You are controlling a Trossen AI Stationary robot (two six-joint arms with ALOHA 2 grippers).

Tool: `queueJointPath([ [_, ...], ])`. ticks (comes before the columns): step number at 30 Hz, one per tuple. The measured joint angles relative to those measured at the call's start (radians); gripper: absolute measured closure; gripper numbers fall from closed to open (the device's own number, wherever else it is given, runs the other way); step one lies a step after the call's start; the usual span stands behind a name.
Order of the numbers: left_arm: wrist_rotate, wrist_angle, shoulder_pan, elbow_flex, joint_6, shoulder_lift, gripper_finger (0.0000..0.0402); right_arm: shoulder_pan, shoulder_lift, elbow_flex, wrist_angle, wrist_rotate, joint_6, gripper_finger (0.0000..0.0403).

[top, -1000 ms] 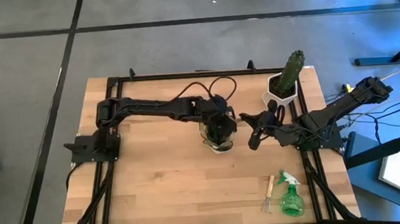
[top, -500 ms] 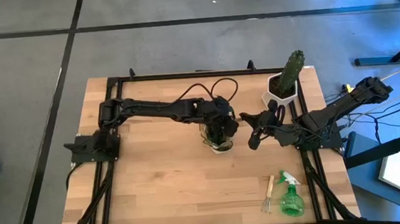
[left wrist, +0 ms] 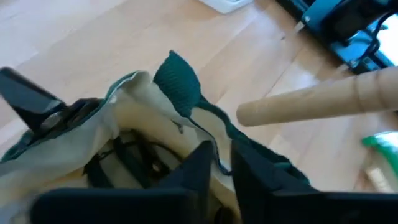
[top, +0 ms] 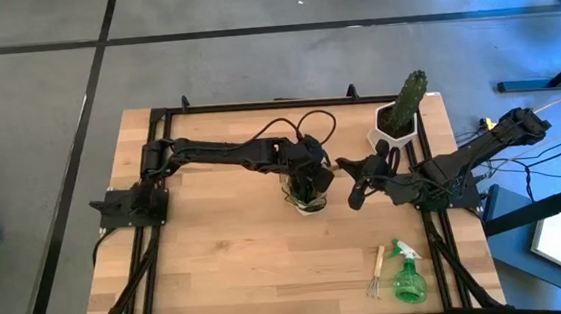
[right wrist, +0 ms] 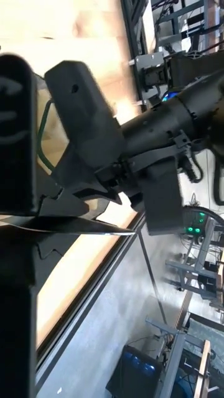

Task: Pick & Place Garden tools in Gardening bag
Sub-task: Put the brown trowel into the green gardening bag

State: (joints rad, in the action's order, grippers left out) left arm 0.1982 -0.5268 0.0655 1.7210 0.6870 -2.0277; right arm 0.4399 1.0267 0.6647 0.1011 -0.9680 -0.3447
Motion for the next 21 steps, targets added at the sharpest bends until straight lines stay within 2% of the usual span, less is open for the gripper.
queueJointPath([
  [2,0.004,-0.001,-0.005,0.007,-0.02,0.0,0.0381,0.0,0.0,0.0,-0.013,0.0,0.0,0.0403],
  [4,0.005,0.002,-0.01,0.018,-0.027,0.0,0.0394,0.0,0.001,0.0,-0.024,0.0,0.002,0.0403],
  [16,0.017,-0.037,-0.02,0.026,-0.031,0.0,0.04,0.0,0.054,0.0,-0.093,0.0,0.031,0.0403],
  [21,-0.038,-0.023,-0.017,0.026,-0.032,0.0,0.0387,0.0,0.054,0.0,-0.115,0.002,0.046,0.0403],
])
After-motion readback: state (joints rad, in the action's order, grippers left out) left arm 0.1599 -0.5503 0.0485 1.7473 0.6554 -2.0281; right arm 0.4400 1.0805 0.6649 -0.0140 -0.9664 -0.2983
